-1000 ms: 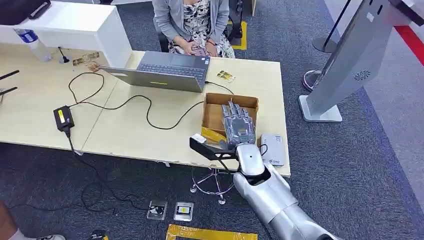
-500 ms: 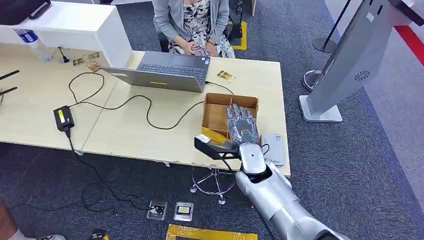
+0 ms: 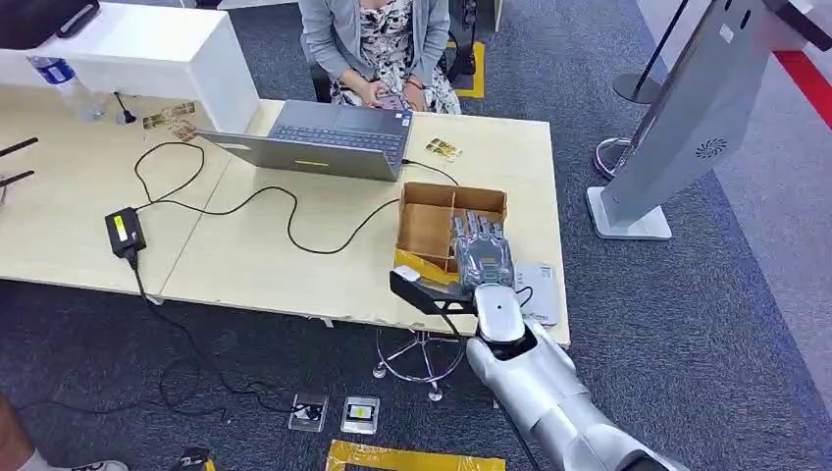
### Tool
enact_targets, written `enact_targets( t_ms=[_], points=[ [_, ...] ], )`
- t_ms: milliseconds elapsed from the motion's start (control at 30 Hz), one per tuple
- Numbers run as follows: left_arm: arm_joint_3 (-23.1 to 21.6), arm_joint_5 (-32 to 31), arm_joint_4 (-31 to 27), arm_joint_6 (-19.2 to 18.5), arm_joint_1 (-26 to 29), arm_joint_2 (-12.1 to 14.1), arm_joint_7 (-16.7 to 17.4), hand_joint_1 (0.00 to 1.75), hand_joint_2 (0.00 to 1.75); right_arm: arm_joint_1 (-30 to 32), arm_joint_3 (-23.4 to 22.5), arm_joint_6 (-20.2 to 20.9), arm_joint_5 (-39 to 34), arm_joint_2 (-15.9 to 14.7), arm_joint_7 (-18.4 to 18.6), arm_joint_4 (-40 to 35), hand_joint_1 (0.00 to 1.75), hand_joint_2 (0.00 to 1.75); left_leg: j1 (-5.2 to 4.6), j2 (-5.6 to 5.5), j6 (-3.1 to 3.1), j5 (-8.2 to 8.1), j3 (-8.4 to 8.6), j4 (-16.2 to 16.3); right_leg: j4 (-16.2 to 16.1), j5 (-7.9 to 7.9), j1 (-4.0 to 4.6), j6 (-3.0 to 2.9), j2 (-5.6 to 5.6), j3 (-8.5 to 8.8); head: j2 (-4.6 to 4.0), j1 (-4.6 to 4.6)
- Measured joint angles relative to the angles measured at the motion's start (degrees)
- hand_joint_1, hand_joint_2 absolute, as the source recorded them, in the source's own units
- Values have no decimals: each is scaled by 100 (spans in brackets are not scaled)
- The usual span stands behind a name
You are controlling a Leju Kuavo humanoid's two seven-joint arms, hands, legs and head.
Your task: Pass the card to the sensor for recognition and then transmit it.
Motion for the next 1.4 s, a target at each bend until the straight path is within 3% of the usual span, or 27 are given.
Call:
enact_targets(
  t_ms=[200,233,267,300,367,400,1067,1100,1200,1233,1267,1400],
  points=[
    [-24,-9,-2,-9,-9,0,0,0,0,-30,-94,-127,55,-24,55,72,0,175,0,1,0,0,1,1,0,0,0,0,1,0,0,0],
    [-30,-11,0,-9,-16,0,0,0,0,-56,-127,-151,55,-31,59,87,47,175,0,1,0,0,1,1,0,0,0,0,1,0,0,0],
    [-33,-9,0,-9,-18,0,2,0,0,-86,-142,-162,52,-44,48,103,47,175,0,1,0,0,1,1,0,0,0,0,1,0,0,2],
    [-33,-2,-2,-7,-21,2,9,0,0,-119,-166,-173,55,-59,18,118,175,175,0,1,0,0,1,1,0,0,0,0,2,0,0,0],
    [-35,9,0,-7,-27,2,37,0,0,-153,-214,-181,66,-77,-22,131,175,175,0,2,0,0,1,0,0,0,0,0,3,0,0,2],
    [-35,17,0,-4,-27,2,39,0,0,-162,-240,-186,72,-83,-53,131,0,175,0,2,0,0,1,0,0,0,0,0,3,0,0,0],
    [-48,157,0,46,2,35,39,0,0,-167,-308,-284,168,-96,-59,181,0,175,0,1,0,0,0,0,0,0,0,0,2,0,0,0],
    [-48,157,0,46,2,35,39,0,0,-167,-308,-282,168,-96,-61,188,31,175,0,1,0,0,0,0,0,0,0,0,2,0,0,0],
    [-48,155,0,46,1,35,39,0,0,-168,-308,-247,177,-96,-92,212,37,175,0,1,0,0,0,0,0,0,0,0,2,0,0,0],
    [-48,149,0,44,0,35,39,0,0,-168,-308,-225,177,-96,-114,219,86,175,0,2,0,0,1,0,0,0,0,0,2,0,-2,0],
    [-50,107,0,42,-3,35,39,0,0,-166,-308,-182,186,-94,-138,229,105,175,0,2,0,0,0,0,0,0,0,0,2,0,0,0],
    [-61,55,0,28,-19,35,39,0,0,-133,-306,-166,194,-59,-149,260,105,175,0,2,0,0,1,0,0,0,0,0,3,-1,0,0]
  ],
)
